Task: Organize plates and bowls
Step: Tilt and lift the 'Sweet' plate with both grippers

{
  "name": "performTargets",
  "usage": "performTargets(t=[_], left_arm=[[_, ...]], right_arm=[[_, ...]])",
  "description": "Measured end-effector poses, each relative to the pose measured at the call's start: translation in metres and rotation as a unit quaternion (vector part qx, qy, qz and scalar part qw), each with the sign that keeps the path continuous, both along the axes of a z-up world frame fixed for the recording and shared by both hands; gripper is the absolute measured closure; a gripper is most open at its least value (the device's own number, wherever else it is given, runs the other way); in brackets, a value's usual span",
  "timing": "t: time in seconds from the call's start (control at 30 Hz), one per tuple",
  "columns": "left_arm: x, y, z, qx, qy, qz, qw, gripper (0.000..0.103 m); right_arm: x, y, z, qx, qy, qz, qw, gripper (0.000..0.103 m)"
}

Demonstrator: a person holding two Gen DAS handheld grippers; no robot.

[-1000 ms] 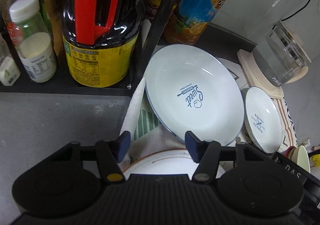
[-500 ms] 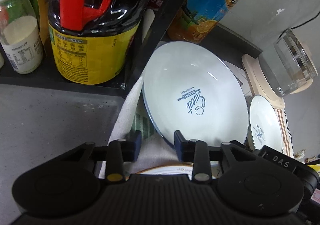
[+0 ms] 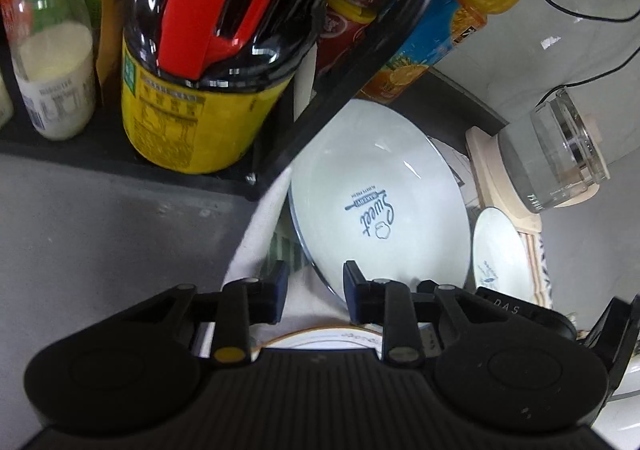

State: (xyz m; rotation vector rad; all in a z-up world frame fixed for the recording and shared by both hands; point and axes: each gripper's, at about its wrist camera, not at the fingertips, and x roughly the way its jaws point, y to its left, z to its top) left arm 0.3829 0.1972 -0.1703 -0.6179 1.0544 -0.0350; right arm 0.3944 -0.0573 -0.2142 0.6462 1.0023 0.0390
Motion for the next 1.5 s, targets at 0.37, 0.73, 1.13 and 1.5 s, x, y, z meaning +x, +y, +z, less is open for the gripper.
performTargets(t=[0.37,0.73,1.13,1.5], left_arm=[[0.014,0.003,-0.016,-0.040,0.020,0.031,0.9985,0.077],[0.028,0.000,-0.036,-0.043,0.042,0.041,0.9973,0.095],[0.018,-0.002,-0.016,-0.023,0.025,0.038,0.9987,0.094],[-0.019,-0.016,0.010,-0.001,-0.008,0.057,0.9984,0.094]], right_arm=[[0.004,0.001,-0.002,0.018,0.004,-0.003,1.000,0.093],[0.005,0.005,-0.002,0.018,0.016,-0.009,1.000,0.094],[-0.004,0.016,0.022,-0.023,-0.005,0.008,1.000,0.093],[-0.029,0.008,0.041,-0.036,-0.041,0.045,0.997,0.093]])
